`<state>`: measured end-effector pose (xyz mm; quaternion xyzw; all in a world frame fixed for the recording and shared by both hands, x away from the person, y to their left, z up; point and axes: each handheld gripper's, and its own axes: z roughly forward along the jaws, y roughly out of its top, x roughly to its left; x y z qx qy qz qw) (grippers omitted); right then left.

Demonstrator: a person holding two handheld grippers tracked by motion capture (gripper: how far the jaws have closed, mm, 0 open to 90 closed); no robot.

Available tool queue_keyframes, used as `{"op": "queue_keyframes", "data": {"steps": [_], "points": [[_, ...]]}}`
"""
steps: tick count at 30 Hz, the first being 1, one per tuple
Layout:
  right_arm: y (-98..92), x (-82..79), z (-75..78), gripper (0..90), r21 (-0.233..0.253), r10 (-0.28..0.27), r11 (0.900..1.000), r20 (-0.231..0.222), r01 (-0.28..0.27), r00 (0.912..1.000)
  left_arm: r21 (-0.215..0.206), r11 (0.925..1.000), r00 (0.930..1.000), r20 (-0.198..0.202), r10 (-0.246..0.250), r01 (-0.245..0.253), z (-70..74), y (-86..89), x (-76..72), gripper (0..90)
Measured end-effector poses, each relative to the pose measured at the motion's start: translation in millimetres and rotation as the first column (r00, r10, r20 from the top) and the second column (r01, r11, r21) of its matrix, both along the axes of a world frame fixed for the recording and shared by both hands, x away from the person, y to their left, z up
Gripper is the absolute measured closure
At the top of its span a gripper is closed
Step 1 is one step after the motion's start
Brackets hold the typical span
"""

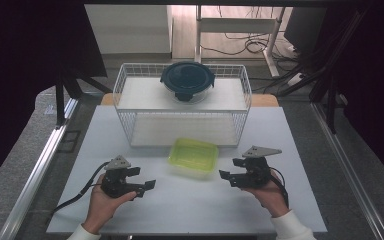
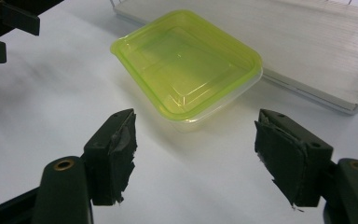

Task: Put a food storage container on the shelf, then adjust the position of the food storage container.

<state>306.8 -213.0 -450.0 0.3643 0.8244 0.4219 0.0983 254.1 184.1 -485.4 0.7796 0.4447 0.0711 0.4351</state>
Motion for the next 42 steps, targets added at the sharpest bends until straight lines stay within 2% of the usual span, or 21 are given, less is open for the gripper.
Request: {"op": "queue_keyframes", "data": {"steps": [3, 4, 6, 12, 13, 14, 15, 17, 19, 21, 28, 31, 33, 34, 36, 37, 38, 39, 40, 41, 42], "points": [[0.5, 1.0, -0.3, 29.7, -0.007, -0.008, 1.000, -0.001, 0.008, 1.0000, -0.003, 1.0000, 1.0000, -0.002, 0.002, -0.002, 0.4, 0.0, 0.1, 19.5], [2.6, 2.9, -0.8, 29.7, -0.030, -0.021, 0.999, -0.011, 0.020, 0.9997, -0.025, 0.9997, 1.0000, -0.008, -0.001, 0.001, 1.9, 0.7, 0.9, 19.4], [4.1, 4.2, -0.7, 30.3, -0.039, -0.017, 0.999, -0.014, 0.016, 0.9998, -0.029, 0.9996, 1.0000, -0.009, 0.002, -0.003, 2.7, 1.1, 1.2, 19.3], [17.1, 16.9, 4.5, 38.6, -0.092, 0.005, 0.996, -0.004, -0.005, 1.0000, -0.001, 1.0000, 0.9999, -0.005, 0.010, -0.010, 1.9, 2.8, 2.7, 19.1], [22.8, 22.5, 6.3, 42.1, -0.124, 0.011, 0.992, 0.011, -0.009, 0.9999, 0.007, 0.9999, 0.9999, -0.009, 0.010, -0.010, 0.6, 1.8, 2.8, 18.8], [22.8, 22.5, 6.3, 42.1, -0.124, 0.011, 0.992, 0.011, -0.009, 0.9999, 0.007, 0.9999, 0.9999, -0.009, 0.010, -0.010, 0.6, 1.8, 2.8, 18.8], [29.1, 28.3, 7.6, 46.9, -0.161, 0.025, 0.987, 0.027, -0.021, 0.9993, 0.008, 0.9999, 0.9998, -0.016, 0.006, -0.006, -0.5, 0.8, 3.1, 18.8], [36.1, 34.3, 7.5, 50.8, -0.203, 0.046, 0.978, 0.054, -0.034, 0.9975, 0.003, 1.0000, 0.9998, -0.022, 0.001, -0.001, -1.1, -0.1, 3.1, 18.6], [43.4, 41.1, 5.8, 53.9, -0.256, 0.076, 0.965, 0.074, -0.055, 0.9943, 0.005, 0.9999, 0.9994, -0.032, -0.012, 0.012, -3.1, -2.0, 3.6, 18.4], [50.3, 49.5, 3.1, 59.2, -0.290, 0.084, 0.955, 0.084, -0.057, 0.9929, 0.005, 0.9999, 0.9992, -0.037, -0.013, 0.013, -3.8, -2.6, 3.7, 18.4], [66.8, 77.0, -1.0, 81.4, -0.347, 0.102, 0.936, 0.114, -0.057, 0.9882, 0.006, 0.9998, 0.9987, -0.047, -0.021, 0.021, -6.1, -4.1, 4.4, 18.5], [72.5, 85.9, -1.3, 87.7, -0.347, 0.124, 0.935, 0.119, -0.076, 0.9852, 0.006, 0.9997, 0.9983, -0.052, -0.025, 0.025, -7.7, -5.5, 5.5, 18.5], [74.9, 88.8, -1.7, 88.7, -0.346, 0.128, 0.935, 0.113, -0.082, 0.9853, 0.003, 0.9997, 0.9982, -0.054, -0.026, 0.026, -8.0, -6.1, 5.8, 18.5], [80.9, 95.0, -3.0, 89.0, -0.364, 0.148, 0.926, 0.112, -0.098, 0.9826, -0.003, 0.9996, 0.9978, -0.060, -0.027, 0.027, -8.3, -7.0, 5.8, 18.5], [87.3, 101.5, -4.9, 89.1, -0.382, 0.163, 0.918, 0.120, -0.106, 0.9793, -0.002, 0.9996, 0.9978, -0.061, -0.027, 0.027, -8.5, -7.1, 5.8, 18.5], [87.3, 101.5, -4.9, 89.1, -0.382, 0.163, 0.918, 0.120, -0.106, 0.9793, -0.002, 0.9996, 0.9978, -0.061, -0.027, 0.027, -8.5, -7.1, 5.8, 18.6], [94.0, 107.6, -7.4, 89.1, -0.399, 0.181, 0.910, 0.128, -0.116, 0.9752, 0.000, 0.9996, 0.9979, -0.060, -0.026, 0.027, -8.5, -6.8, 5.9, 18.6], [94.0, 107.6, -7.4, 89.1, -0.399, 0.181, 0.910, 0.128, -0.116, 0.9752, 0.000, 0.9996, 0.9979, -0.060, -0.026, 0.027, -8.5, -6.8, 5.9, 18.6], [100.6, 112.6, -10.5, 89.1, -0.417, 0.199, 0.900, 0.131, -0.129, 0.9712, 0.001, 0.9996, 0.9978, -0.061, -0.027, 0.027, -8.7, -6.8, 6.2, 18.6], [100.6, 112.6, -10.5, 89.1, -0.417, 0.199, 0.900, 0.131, -0.129, 0.9712, 0.001, 0.9996, 0.9978, -0.061, -0.027, 0.027, -8.7, -6.8, 6.2, 18.7], [106.9, 117.5, -13.4, 89.1, -0.437, 0.213, 0.889, 0.127, -0.139, 0.9687, 0.003, 0.9995, 0.9976, -0.063, -0.031, 0.031, -9.3, -7.2, 6.5, 18.7]]}}
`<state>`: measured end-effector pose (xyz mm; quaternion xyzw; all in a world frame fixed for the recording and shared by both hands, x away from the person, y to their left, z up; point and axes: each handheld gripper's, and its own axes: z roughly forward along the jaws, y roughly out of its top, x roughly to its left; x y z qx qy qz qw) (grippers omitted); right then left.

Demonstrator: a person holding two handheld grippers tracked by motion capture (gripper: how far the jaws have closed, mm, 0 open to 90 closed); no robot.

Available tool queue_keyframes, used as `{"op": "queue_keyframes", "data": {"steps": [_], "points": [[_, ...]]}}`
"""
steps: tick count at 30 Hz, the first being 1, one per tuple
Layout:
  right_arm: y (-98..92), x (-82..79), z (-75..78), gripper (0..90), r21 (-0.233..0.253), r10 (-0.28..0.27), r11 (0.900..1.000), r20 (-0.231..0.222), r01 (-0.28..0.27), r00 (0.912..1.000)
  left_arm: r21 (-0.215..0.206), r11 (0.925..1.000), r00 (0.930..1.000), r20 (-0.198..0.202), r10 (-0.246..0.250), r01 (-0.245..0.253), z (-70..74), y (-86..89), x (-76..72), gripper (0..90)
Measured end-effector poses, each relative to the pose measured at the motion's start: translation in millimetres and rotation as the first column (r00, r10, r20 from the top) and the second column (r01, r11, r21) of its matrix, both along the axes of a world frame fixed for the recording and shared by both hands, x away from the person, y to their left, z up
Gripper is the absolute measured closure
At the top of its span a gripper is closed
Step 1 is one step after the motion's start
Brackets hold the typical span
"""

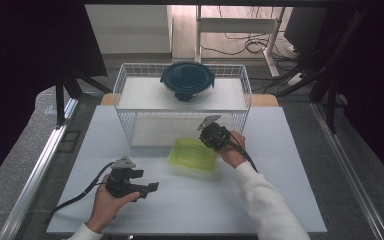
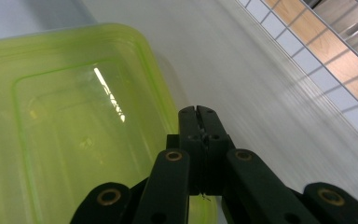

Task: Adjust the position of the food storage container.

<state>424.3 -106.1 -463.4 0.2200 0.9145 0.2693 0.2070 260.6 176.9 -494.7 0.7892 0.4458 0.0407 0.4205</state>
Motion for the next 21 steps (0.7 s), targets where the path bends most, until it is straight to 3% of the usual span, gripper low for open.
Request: {"op": "queue_keyframes", "data": {"steps": [9, 13, 21], "points": [[18.1, 14.5, -10.3, 89.2, -0.083, 0.036, 0.996, 0.018, -0.034, 0.9992, 0.007, 0.9999, 0.9999, -0.004, -0.011, 0.011, -1.8, -0.9, 0.3, 18.9], [19.2, 18.5, -14.4, 89.2, -0.118, 0.031, 0.993, 0.006, -0.030, 0.9995, 0.009, 0.9999, 0.9999, -0.006, -0.012, 0.012, -2.7, -2.0, 0.3, 18.9], [21.1, 18.4, -16.8, 89.3, -0.148, 0.074, 0.986, -0.004, -0.074, 0.9972, 0.010, 0.9999, 0.9999, -0.009, -0.013, 0.013, -3.2, -2.3, 0.6, 19.1]]}}
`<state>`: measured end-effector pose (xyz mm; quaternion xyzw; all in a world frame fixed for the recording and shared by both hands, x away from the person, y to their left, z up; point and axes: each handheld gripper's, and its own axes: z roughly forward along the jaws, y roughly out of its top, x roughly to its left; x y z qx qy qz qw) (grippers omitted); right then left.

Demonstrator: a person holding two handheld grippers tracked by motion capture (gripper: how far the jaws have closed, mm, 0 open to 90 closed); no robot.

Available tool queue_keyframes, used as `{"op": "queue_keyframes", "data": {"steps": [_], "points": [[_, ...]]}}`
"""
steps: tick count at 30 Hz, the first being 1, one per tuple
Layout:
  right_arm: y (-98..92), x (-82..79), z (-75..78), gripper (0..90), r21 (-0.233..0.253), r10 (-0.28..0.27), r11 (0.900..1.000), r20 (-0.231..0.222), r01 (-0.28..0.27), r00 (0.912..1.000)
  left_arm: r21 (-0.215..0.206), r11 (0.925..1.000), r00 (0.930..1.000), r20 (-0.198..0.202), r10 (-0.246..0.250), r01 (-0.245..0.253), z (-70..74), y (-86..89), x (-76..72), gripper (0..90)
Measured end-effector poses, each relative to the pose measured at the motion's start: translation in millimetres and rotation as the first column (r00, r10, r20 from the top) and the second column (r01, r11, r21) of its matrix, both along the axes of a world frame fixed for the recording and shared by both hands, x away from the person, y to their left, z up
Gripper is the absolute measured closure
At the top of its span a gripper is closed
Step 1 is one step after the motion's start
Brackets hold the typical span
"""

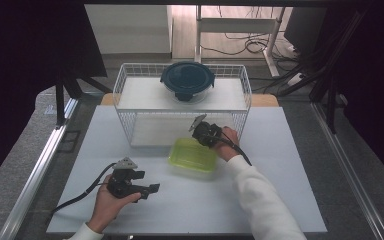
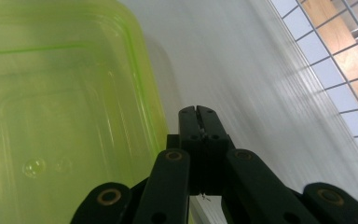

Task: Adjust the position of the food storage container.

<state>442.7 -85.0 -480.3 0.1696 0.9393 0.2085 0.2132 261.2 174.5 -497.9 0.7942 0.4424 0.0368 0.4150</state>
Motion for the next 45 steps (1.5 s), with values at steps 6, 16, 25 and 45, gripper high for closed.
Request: {"op": "queue_keyframes", "data": {"steps": [6, 16, 25, 45], "points": [[3.4, -7.1, 0.5, 89.3, -0.012, 0.046, 0.999, -0.014, -0.046, 0.9988, 0.015, 0.9999, 1.0000, 0.006, 0.002, -0.002, -0.5, 0.1, -0.1, 19.1], [14.8, -21.0, 0.0, 89.3, -0.006, 0.117, 0.993, -0.029, -0.118, 0.9927, 0.009, 0.9998, 0.9996, 0.019, 0.019, -0.020, 2.4, 5.5, -0.3, 19.4], [26.0, -36.7, -1.3, 89.3, 0.007, 0.191, 0.982, -0.037, -0.190, 0.9810, -0.016, 0.9983, 0.9982, 0.016, 0.057, -0.057, 3.3, 19.1, 2.1, 19.9], [36.8, -76.0, -1.4, 89.3, 0.065, 0.244, 0.968, -0.018, -0.242, 0.9697, -0.006, 0.9972, 0.9967, 0.033, 0.075, -0.075, 6.0, 22.7, 1.9, 19.9]]}}
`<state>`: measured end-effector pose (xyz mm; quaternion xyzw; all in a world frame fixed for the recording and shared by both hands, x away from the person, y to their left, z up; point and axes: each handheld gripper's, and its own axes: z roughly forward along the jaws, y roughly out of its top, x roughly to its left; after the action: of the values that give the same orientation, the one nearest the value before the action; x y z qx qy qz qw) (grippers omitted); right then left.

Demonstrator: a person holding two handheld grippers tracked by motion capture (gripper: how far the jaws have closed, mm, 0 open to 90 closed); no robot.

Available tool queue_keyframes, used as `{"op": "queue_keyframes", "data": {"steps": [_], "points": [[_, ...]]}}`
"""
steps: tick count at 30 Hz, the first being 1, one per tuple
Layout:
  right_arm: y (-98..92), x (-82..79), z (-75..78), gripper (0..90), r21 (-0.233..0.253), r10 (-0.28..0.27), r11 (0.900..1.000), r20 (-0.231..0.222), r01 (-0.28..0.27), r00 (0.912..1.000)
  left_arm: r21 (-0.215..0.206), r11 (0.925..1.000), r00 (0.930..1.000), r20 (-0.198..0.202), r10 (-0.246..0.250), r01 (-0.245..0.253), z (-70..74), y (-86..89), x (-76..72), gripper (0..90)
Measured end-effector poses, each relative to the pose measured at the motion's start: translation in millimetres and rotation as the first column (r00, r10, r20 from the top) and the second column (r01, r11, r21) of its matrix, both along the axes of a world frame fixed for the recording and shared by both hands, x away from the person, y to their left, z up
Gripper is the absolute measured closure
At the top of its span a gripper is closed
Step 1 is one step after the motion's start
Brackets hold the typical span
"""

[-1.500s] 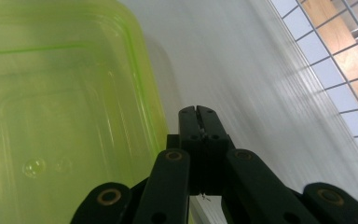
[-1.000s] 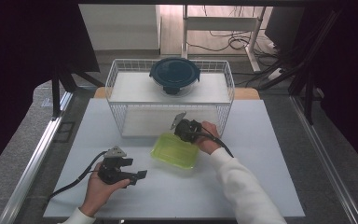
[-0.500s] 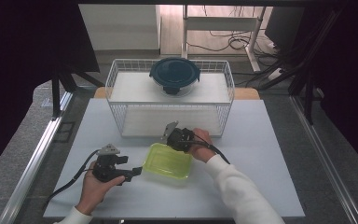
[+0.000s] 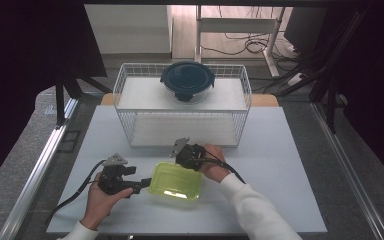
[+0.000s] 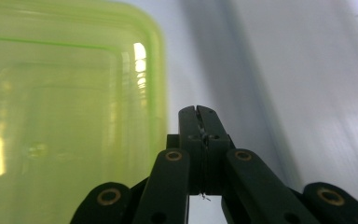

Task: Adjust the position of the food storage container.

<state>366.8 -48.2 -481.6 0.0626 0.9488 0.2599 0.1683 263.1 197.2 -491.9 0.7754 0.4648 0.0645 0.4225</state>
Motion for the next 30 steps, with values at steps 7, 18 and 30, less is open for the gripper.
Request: {"op": "queue_keyframes", "data": {"steps": [7, 18, 30], "points": [[-36.2, -11.6, 23.6, 89.3, 0.138, -0.107, 0.984, -0.030, 0.110, 0.9938, 0.013, 0.9999, 1.0000, 0.005, 0.004, -0.004, -0.6, 0.1, 0.5, 19.9], [-83.7, -71.1, 37.6, 89.3, 0.291, -0.109, 0.944, -0.160, 0.153, 0.9810, 0.013, 0.9999, 0.9999, 0.001, 0.011, -0.011, -0.2, 0.2, -0.7, 20.0], [-80.3, -111.3, 4.7, 89.3, 0.245, -0.041, 0.963, -0.270, 0.110, 0.9619, 0.020, 0.9997, 0.9999, 0.004, 0.016, -0.016, -0.8, -0.3, -0.9, 20.1]]}}
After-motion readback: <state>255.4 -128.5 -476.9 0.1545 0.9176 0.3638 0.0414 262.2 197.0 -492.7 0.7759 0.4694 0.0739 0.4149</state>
